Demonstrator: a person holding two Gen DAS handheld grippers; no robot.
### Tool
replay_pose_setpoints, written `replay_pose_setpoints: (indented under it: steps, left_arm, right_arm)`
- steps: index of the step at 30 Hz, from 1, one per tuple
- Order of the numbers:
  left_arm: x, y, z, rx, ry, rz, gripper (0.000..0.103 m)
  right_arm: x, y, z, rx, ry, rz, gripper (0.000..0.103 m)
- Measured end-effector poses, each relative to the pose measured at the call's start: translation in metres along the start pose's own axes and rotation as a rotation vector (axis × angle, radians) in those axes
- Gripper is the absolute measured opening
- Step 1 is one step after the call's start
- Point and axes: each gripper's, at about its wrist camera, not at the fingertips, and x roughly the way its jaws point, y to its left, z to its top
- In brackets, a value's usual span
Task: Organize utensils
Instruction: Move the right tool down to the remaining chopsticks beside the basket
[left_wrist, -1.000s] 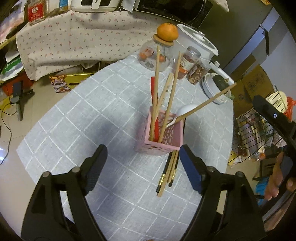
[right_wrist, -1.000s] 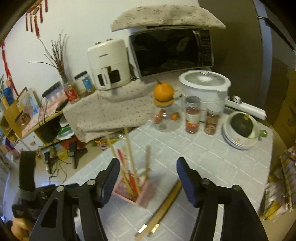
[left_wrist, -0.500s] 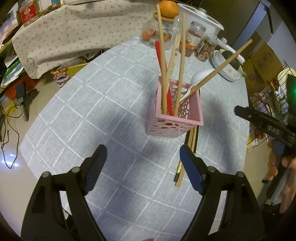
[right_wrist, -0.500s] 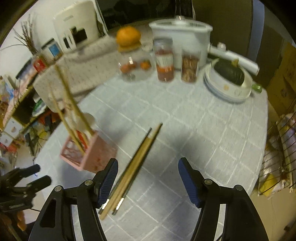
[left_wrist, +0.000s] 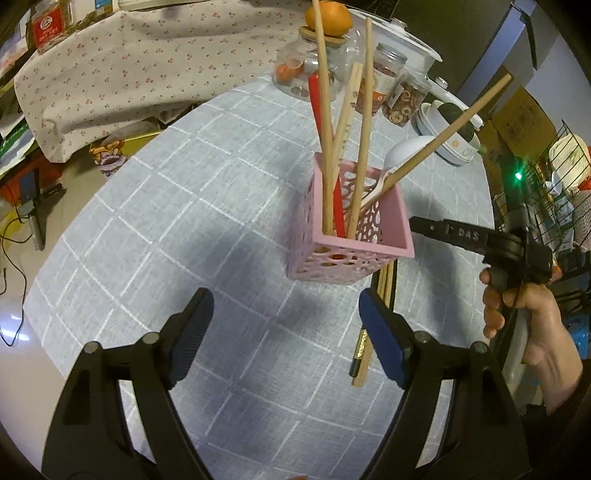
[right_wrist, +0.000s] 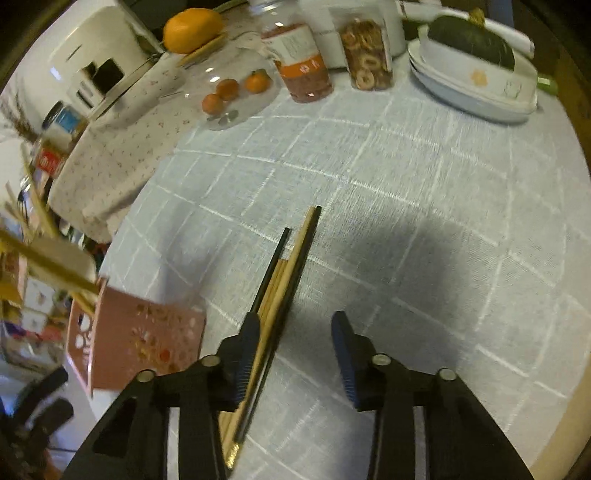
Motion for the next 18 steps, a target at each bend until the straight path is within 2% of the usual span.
replay_pose_setpoints:
  steps: [5,9,14,18]
  left_arm:
    - [0.002,0.004,0.0,-0.021,0.019,-0.015,0.081]
    - [0.0,0.001,-0.001,-0.015,0.017,-0.023,0.081]
    - [-0.001,-0.001,-0.004,0.0,0.016,-0.022,0.081]
    - [-0.001,-0.001,-0.004,0.002,0.015,-0.019,0.081]
  right_arm:
    - [0.014,0.002,-0.002,0.045,0.029,-0.005,0.027]
    - [0.015,0.007,-0.001,0.024,0.017,-0.037,0.027]
    - [0.014,0.005,0.0,0.024,0.026,-0.058,0.019]
    - [0.013,0.007,0.0,0.024,0.039,-0.086,0.019]
